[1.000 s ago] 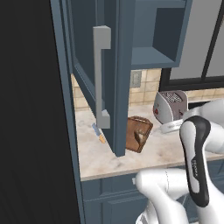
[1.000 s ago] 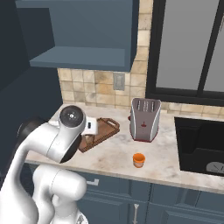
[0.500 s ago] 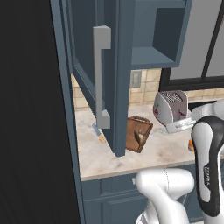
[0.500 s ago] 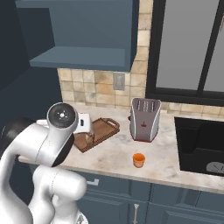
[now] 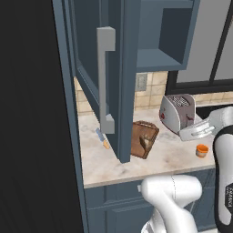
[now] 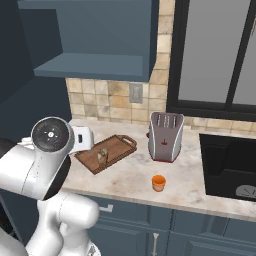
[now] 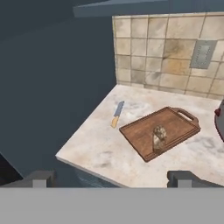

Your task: Pick the bread, place it on the cutting board, pick the jam, place it on the counter, and close the cabinet.

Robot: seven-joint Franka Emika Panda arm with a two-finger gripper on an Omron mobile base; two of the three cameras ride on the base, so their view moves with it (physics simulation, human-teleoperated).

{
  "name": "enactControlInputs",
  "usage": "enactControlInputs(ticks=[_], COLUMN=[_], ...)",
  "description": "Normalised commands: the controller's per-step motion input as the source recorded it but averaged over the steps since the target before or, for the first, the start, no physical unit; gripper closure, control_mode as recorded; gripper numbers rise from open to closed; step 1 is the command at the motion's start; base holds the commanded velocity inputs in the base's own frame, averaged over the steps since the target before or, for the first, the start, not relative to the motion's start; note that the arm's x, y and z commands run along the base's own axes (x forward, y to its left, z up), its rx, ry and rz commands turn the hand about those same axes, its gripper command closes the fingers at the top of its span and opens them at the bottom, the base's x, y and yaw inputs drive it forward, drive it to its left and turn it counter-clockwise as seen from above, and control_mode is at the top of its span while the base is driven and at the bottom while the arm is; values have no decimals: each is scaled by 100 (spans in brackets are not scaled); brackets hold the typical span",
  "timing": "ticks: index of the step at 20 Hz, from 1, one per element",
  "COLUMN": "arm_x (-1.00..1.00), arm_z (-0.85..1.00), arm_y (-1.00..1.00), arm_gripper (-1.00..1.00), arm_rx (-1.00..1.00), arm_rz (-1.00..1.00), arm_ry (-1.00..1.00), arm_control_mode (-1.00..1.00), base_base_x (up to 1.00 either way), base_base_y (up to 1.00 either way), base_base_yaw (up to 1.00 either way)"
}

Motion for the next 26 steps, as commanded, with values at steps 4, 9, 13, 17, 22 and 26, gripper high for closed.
enactControlInputs(ticks=[4, 9, 13, 17, 22, 26], arm_x=[-47, -47, -50, -45, -52, -48], arm_z=[1, 13, 11, 12, 13, 13], arm_y=[23, 18, 17, 18, 12, 8], arm_gripper=[-100, -100, -100, -100, -100, -100], arm_rx=[0, 0, 0, 0, 0, 1], arm_rz=[-3, -4, -4, -4, -4, -5], arm_ry=[-22, -21, -19, -16, -14, -12], arm_control_mode=[-100, -100, -100, -100, -100, -100], base_base_x=[0, 0, 0, 0, 0, 0], base_base_y=[0, 0, 0, 0, 0, 0], base_base_yaw=[0, 0, 0, 0, 0, 0])
